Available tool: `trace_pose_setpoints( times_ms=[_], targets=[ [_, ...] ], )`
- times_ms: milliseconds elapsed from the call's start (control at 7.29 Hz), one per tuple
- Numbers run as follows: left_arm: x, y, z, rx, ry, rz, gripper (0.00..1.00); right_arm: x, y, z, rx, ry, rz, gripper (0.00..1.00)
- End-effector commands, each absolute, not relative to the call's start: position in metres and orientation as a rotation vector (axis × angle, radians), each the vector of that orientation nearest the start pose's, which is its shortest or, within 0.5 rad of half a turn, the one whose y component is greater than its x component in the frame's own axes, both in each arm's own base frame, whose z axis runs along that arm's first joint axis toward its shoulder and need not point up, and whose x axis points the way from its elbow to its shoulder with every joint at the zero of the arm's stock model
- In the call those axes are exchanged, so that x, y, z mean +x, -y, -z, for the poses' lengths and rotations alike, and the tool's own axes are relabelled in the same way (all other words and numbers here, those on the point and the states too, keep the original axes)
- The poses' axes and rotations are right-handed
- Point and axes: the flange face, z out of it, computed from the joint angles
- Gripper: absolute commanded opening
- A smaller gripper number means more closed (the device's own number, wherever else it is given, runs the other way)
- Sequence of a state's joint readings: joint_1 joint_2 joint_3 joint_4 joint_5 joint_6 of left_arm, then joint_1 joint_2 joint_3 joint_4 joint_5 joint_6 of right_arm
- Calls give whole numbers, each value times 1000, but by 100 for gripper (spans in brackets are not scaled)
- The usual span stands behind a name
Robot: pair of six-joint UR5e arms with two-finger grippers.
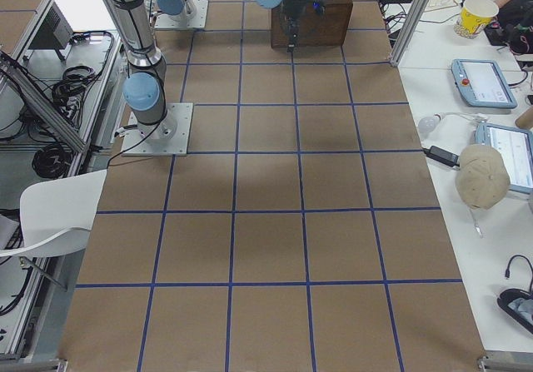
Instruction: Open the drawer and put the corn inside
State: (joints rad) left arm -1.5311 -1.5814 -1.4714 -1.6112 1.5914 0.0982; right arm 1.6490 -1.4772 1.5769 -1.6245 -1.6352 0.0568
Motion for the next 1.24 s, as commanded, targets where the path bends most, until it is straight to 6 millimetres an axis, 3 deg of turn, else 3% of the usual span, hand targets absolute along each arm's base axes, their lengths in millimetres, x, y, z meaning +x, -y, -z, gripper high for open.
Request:
trace_pose_setpoints(
  times_ms=[0, 824, 1098],
  targets=[
    [-112, 500, -529, 49, -3116, 72, 100, 168, 513, -443, -37, -3208, -67, 100],
    [-114, 488, -535, 30, -3115, 75, 100, 167, 514, -443, -37, -3210, -64, 100],
    [-114, 492, -528, 52, -3118, 49, 100, 168, 513, -443, -37, -3208, -67, 100]
  ],
)
